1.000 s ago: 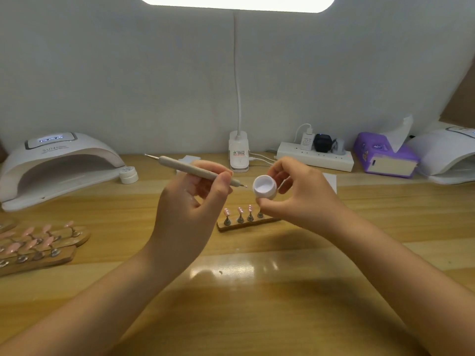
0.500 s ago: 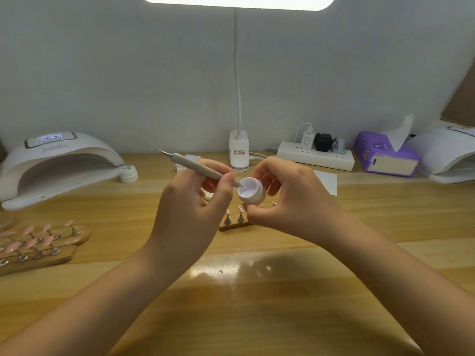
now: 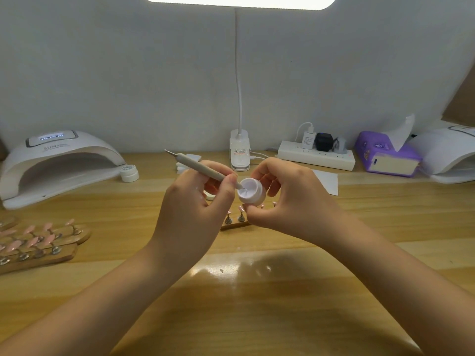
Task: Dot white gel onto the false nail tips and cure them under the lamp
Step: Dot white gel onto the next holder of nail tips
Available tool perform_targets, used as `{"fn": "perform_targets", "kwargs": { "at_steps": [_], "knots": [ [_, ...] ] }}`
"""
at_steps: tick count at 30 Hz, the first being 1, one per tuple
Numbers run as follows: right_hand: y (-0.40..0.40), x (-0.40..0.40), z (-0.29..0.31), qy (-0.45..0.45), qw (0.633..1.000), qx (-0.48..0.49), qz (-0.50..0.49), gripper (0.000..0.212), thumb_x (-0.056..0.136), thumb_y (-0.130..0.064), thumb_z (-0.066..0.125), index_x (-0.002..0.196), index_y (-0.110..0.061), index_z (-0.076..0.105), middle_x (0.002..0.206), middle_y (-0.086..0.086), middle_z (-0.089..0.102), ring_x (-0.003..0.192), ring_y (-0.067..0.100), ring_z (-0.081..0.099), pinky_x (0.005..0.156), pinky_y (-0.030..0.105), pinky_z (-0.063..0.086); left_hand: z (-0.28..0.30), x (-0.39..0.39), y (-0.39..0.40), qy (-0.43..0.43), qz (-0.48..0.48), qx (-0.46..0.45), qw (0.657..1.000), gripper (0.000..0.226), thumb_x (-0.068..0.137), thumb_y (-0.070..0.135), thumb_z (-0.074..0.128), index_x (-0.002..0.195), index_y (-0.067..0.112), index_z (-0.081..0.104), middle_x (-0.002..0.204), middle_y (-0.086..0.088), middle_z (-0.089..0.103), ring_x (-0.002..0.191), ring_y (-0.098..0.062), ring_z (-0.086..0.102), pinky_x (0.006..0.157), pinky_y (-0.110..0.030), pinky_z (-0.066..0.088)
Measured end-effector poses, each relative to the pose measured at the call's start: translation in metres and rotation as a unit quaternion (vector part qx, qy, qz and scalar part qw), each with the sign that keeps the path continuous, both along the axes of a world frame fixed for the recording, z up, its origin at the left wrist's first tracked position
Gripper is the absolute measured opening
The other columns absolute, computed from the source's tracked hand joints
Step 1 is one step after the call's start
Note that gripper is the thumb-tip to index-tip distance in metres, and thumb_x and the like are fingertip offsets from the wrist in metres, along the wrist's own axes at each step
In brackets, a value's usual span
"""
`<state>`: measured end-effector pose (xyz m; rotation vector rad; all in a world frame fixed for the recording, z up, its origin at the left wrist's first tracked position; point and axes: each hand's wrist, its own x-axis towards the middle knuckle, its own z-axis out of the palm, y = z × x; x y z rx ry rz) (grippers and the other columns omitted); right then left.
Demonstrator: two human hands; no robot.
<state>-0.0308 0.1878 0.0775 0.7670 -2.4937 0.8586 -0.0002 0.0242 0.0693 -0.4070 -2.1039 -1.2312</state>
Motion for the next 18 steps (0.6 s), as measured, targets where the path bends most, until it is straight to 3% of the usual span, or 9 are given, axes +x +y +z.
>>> {"fn": "perform_targets", "kwargs": {
  "at_steps": [5,11,18],
  "knots": [
    [0.001,0.0,0.0,-0.004,1.0,-0.014,0.003,0.042,0.066,-0.041,0.079,0.097,-0.024,0.057,0.082,-0.019,0.055,0.076,0.004,0.053,0.064,0.022,0.05,0.003,-0.001,-0.002,-0.037,-0.016,0.109,0.993,0.009,0.094,0.025,0.059,0.088,0.023,0.066,0.073,0.006,0.067,0.067,-0.008,0.061,0.055,-0.015,0.046],
    [0.002,0.0,0.0,-0.011,1.0,-0.02,0.003,0.042,0.066,-0.042,0.079,0.097,-0.025,0.056,0.082,-0.02,0.055,0.076,0.003,0.053,0.064,0.02,0.049,0.006,-0.005,-0.006,-0.084,-0.03,0.208,0.974,0.015,0.09,0.037,0.059,0.084,0.027,0.067,0.068,0.012,0.068,0.067,0.002,0.063,0.058,-0.009,0.045],
    [0.001,0.0,-0.001,-0.013,1.0,-0.026,0.0,0.041,0.067,-0.042,0.079,0.097,-0.025,0.057,0.083,-0.017,0.058,0.076,0.005,0.054,0.066,0.026,0.052,0.003,-0.01,-0.008,-0.136,-0.023,0.281,0.95,0.023,0.09,0.038,0.062,0.075,0.023,0.071,0.062,0.008,0.065,0.057,0.0,0.057,0.051,-0.012,0.044]
  ]
}}
